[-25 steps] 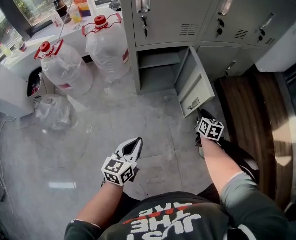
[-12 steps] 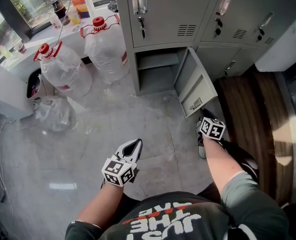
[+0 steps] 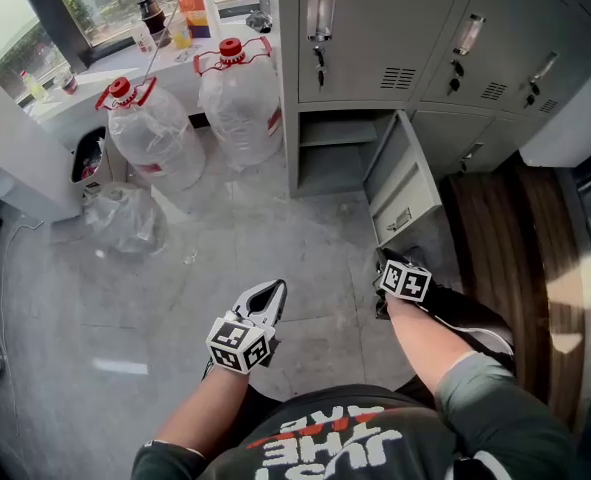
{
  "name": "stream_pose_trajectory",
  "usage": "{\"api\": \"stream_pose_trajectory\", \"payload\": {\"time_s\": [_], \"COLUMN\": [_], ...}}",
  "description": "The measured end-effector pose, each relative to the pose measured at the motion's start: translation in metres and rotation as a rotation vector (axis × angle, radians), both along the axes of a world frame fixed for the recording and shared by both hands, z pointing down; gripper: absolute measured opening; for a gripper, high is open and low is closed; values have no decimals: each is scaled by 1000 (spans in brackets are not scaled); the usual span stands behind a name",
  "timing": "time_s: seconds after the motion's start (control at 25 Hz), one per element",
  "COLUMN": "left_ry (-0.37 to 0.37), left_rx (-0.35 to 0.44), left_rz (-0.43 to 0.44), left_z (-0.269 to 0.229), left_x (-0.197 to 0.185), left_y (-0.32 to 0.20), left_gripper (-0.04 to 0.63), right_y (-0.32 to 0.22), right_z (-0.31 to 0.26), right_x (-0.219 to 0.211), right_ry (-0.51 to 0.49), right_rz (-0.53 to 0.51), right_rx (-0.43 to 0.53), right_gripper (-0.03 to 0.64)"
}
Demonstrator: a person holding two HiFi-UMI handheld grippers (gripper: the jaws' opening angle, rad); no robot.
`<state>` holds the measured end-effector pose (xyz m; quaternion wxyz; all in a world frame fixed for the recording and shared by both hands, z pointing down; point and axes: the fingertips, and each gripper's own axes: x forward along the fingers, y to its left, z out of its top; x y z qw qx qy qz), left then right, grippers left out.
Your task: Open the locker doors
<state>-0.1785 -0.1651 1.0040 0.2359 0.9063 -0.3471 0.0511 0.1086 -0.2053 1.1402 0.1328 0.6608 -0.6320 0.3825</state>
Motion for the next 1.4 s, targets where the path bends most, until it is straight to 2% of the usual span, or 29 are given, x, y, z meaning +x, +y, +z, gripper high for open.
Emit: {"api": "stream_pose_trajectory", "payload": {"time_s": [0.2, 0.36, 0.48, 0.6, 0.72, 0.92, 1.04, 1.16, 1.28, 1.4], "left_ry": [-14, -29, 1, 54, 43, 51, 47, 53, 3, -12], "left_rx": [43, 121, 170, 205, 259, 282, 320, 297, 307, 288], "left_rz": [-27, -20, -9, 25, 41, -15, -66, -96, -86, -92], "left_z": [-21, -58, -94, -130, -161, -194, -220, -251, -301, -359], "left_x": [-29, -52, -61, -51, -31, 9, 46, 85, 116, 138], "left_y": [4, -6, -16, -26, -37, -48, -63, -66, -60, -53], "left_gripper": [5, 5, 5, 5, 5, 5, 5, 5, 5, 5], "right_y": [-32, -41, -34, -17, -8, -17, -29, -29, -27, -25], "right_z": [-67, -156, -231, -294, -338, -360, -374, -396, -441, -499], "right_x": [-66, -97, -108, -91, -59, -6, 21, 41, 60, 80], "right_ry": [-47, -15, -3, 47, 115, 61, 63, 74, 44, 25], "right_rz": [-142, -225, -272, -308, -332, -380, -455, -531, -557, -567], "right_rx": [167, 338, 450, 510, 544, 610, 656, 658, 642, 633], "right_gripper": [98, 95, 87, 77, 63, 58, 58, 58, 58, 58]}}
